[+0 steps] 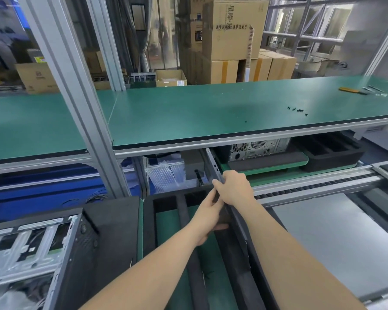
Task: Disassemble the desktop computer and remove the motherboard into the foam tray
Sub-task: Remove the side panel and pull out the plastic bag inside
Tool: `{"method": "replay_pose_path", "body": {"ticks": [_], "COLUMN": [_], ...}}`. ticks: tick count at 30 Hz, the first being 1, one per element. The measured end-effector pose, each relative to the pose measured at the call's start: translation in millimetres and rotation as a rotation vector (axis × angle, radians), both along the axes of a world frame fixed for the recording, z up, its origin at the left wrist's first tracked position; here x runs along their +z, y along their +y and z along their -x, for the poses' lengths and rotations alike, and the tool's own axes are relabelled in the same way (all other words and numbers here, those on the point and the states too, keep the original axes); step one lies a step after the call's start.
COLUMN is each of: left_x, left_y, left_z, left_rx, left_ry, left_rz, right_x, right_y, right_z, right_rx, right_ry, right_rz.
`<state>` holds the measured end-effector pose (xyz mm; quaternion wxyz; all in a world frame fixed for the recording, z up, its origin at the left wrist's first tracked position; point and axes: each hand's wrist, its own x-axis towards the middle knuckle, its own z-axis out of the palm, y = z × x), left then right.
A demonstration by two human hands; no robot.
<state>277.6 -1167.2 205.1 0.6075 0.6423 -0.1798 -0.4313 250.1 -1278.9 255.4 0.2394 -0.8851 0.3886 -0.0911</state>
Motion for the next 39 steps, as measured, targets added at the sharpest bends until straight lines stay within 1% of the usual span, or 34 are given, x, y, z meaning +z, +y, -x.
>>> {"method": "replay_pose_path", "body": {"ticks": [2, 5, 6, 9, 13, 16, 19, 22, 25, 26, 28, 30, 31, 33, 35, 36, 37, 38, 39], "left_x": [7.2, 22.2, 28.3, 42.6, 50.6, 55.2, 59.7, 60.6, 56.6, 53.3, 43.6, 29.8, 21.6, 4.5, -12.7, -20.7, -27.2, -31.5, -33.3], "left_y": [9.9, 32.5, 43.5, 87.2, 171.7, 244.9, 323.7, 404.9, 479.1, 499.5, 533.6, 561.3, 572.0, 586.8, 596.1, 599.0, 601.4, 603.1, 603.9], "left_z": [-4.6, -12.8, -16.3, -31.7, -52.8, -65.2, -81.3, -100.2, -115.5, -118.5, -121.2, -119.4, -117.8, -113.0, -108.9, -106.8, -105.5, -105.2, -105.2], "left_rx": [-0.008, -0.002, 0.013, 0.068, 0.114, 0.113, 0.094, 0.074, 0.035, 0.036, 0.067, 0.101, 0.076, -0.098, -0.267, -0.302, -0.295, -0.247, -0.166], "left_ry": [-0.026, -0.130, -0.157, -0.243, -0.380, -0.518, -0.688, -0.822, -0.885, -0.896, -0.914, -0.936, -0.970, -1.040, -1.079, -1.123, -1.177, -1.219, -1.248], "left_rz": [-0.003, -0.005, -0.009, -0.036, -0.066, -0.129, -0.200, -0.326, -0.443, -0.474, -0.561, -0.680, -0.753, -0.918, -1.018, -1.039, -1.037, -1.010, -0.958], "right_x": [6.0, 13.4, 16.8, 25.8, 31.3, 31.5, 30.3, 23.4, 7.8, 0.1, -16.4, -30.8, -38.9, -58.7, -69.0, -71.1, -72.5, -72.5, -71.1], "right_y": [11.8, 40.5, 53.5, 99.8, 179.0, 247.4, 319.5, 391.2, 457.1, 473.7, 500.4, 522.8, 531.2, 543.6, 552.9, 554.9, 554.3, 551.5, 548.3], "right_z": [0.4, -3.3, -6.3, -18.5, -33.0, -38.9, -42.0, -43.9, -45.8, -46.9, -49.4, -50.5, -50.8, -50.0, -47.2, -45.7, -44.8, -44.2, -44.1], "right_rx": [-0.032, 0.016, 0.052, 0.146, 0.202, 0.228, 0.296, 0.406, 0.435, 0.431, 0.426, 0.400, 0.376, 0.287, 0.166, 0.111, 0.070, 0.058, 0.065], "right_ry": [-0.013, -0.157, -0.207, -0.282, -0.295, -0.311, -0.322, -0.273, -0.151, -0.076, 0.142, 0.364, 0.423, 0.415, 0.288, 0.220, 0.184, 0.182, 0.196], "right_rz": [0.059, 0.210, 0.226, 0.157, 0.076, 0.013, 0.022, -0.031, -0.099, -0.113, -0.159, -0.243, -0.278, -0.339, -0.517, -0.624, -0.679, -0.662, -0.601]}}
